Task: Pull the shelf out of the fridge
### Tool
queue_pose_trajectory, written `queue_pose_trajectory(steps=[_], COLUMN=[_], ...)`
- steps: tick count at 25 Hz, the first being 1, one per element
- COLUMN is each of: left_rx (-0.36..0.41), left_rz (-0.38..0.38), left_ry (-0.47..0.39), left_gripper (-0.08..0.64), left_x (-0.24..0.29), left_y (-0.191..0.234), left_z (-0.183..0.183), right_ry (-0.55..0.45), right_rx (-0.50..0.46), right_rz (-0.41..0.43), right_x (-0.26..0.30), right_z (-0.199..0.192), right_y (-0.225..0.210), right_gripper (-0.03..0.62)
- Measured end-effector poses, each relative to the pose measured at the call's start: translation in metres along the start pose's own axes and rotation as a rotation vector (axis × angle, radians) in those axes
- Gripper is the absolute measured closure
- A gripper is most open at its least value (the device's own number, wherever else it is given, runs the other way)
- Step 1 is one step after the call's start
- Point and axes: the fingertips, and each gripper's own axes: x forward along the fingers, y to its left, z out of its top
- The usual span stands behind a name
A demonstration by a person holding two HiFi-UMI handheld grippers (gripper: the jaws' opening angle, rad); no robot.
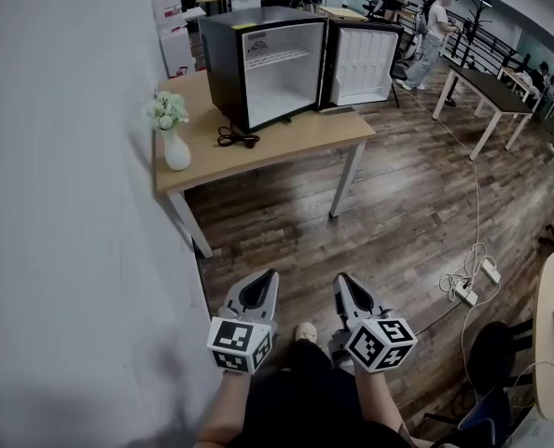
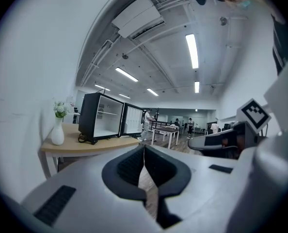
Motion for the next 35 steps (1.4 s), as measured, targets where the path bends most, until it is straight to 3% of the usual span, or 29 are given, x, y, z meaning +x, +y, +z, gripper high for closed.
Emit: queue_pose_trajectory(steps=[13, 26, 35], left_rx=[0.008, -0.006, -0.021], left_rz=[0.044, 0.087, 0.125], left_ry=[-0.010, -0.023, -0.017], left_gripper=[0.554, 0.554, 0.554], left_x=[0.047, 0.126, 0.163], left_y=[0.047, 0.098, 0.121], left_z=[0.015, 0.042, 0.043], right_ry=[0.003, 0.014, 0.037], right_rx=[-0.001, -0.022, -0.068], right_rz=[0.059, 0.090, 0.099], right_x=[0.070, 0.161, 0.201], right_z=[0.020, 0.063, 0.070], right_y=[-0.011, -0.046, -0.068], right_gripper=[0.600, 0.600, 0.600])
